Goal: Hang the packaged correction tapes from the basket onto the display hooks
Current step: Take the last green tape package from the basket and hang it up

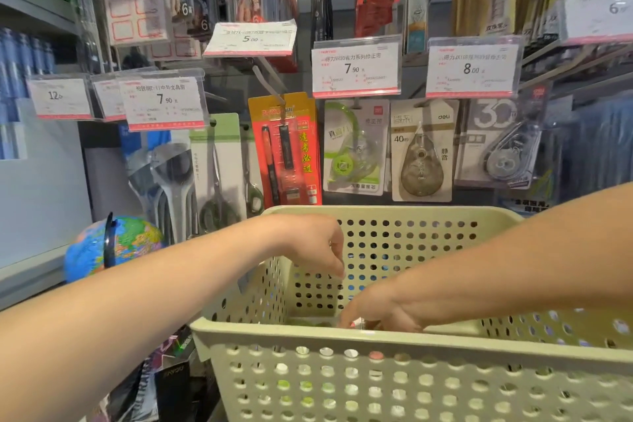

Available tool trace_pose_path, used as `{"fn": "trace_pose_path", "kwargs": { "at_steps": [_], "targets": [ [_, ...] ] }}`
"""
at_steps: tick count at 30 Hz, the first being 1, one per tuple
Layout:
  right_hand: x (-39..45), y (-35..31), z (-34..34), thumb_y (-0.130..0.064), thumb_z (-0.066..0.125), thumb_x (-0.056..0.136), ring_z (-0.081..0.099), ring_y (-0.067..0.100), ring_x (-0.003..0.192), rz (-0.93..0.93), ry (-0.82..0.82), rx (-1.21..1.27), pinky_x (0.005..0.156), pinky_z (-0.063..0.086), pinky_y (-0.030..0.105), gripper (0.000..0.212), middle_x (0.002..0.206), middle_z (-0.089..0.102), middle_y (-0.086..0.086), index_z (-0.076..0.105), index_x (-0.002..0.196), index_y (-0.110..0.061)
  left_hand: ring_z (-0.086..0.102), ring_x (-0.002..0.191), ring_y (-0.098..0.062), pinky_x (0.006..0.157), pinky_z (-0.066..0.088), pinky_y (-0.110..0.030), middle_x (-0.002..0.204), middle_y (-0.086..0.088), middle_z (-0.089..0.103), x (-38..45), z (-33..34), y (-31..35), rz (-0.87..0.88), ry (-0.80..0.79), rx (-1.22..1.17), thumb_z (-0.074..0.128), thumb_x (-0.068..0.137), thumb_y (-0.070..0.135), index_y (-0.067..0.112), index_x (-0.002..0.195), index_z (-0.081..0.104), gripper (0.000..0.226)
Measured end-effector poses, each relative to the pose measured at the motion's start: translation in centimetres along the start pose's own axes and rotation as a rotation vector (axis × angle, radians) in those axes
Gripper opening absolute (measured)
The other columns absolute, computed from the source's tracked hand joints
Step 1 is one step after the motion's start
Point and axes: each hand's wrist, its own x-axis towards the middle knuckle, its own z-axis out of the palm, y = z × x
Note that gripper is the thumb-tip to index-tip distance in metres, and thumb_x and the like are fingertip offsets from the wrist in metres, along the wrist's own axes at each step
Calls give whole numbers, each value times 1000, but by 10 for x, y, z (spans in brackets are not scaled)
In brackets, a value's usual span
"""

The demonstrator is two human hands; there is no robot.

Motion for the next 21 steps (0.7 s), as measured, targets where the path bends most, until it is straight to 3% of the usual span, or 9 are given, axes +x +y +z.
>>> {"fn": "trace_pose_path", "kwargs": {
  "at_steps": [2,5,7,8,12,15,18,21],
  "targets": [
    [2,0,2,-21,46,93,46,13,59,-11,-8,22,43,44,18,8,82,49,2,54,92,-20,62,80,-15,69,50,-27,80,7,62,-1,-1,0,-10,23,-21,63,83,35,19,92,64,18],
    [2,-4,5,-19,45,96,47,17,62,-24,13,113,38,46,19,12,78,48,7,51,103,-11,64,83,-17,75,52,-31,86,3,65,0,-2,-3,-27,48,-62,64,82,36,18,91,64,20],
    [-1,-6,6,-13,42,98,44,15,59,-84,86,174,44,45,26,18,72,45,6,48,85,-3,61,80,-18,78,52,-35,92,-4,69,1,-1,-4,-42,61,-110,66,81,36,14,92,66,25],
    [-4,-6,6,-9,41,98,41,12,58,-124,125,213,46,41,23,24,69,43,4,45,75,-6,60,79,-18,80,53,-37,96,-7,70,1,-1,-5,-51,71,-134,66,79,37,13,92,66,27],
    [-16,-5,3,-4,41,98,51,7,51,-216,154,344,37,44,18,29,49,57,0,44,69,-10,62,87,-21,85,53,-39,104,-8,68,0,-4,-7,-73,108,-269,69,77,35,13,96,63,30],
    [-31,-2,-4,-4,41,97,55,9,57,-301,188,382,45,49,22,22,66,59,0,48,77,-12,62,99,-23,87,51,-37,106,-6,65,-1,-7,-5,-72,164,-380,72,76,33,12,104,59,37],
    [-48,1,-13,-5,46,96,56,14,64,-412,245,421,59,50,26,11,76,59,4,56,95,-9,60,84,-18,77,50,-30,101,-5,64,-3,-9,-4,-35,229,-486,75,75,29,11,107,58,41],
    [-64,3,-24,-5,46,96,58,16,70,-524,261,458,67,50,29,27,85,63,5,57,119,-8,65,91,-24,87,51,-36,99,-9,69,-5,-15,-6,-16,256,-528,79,70,27,9,99,64,38]
  ]
}}
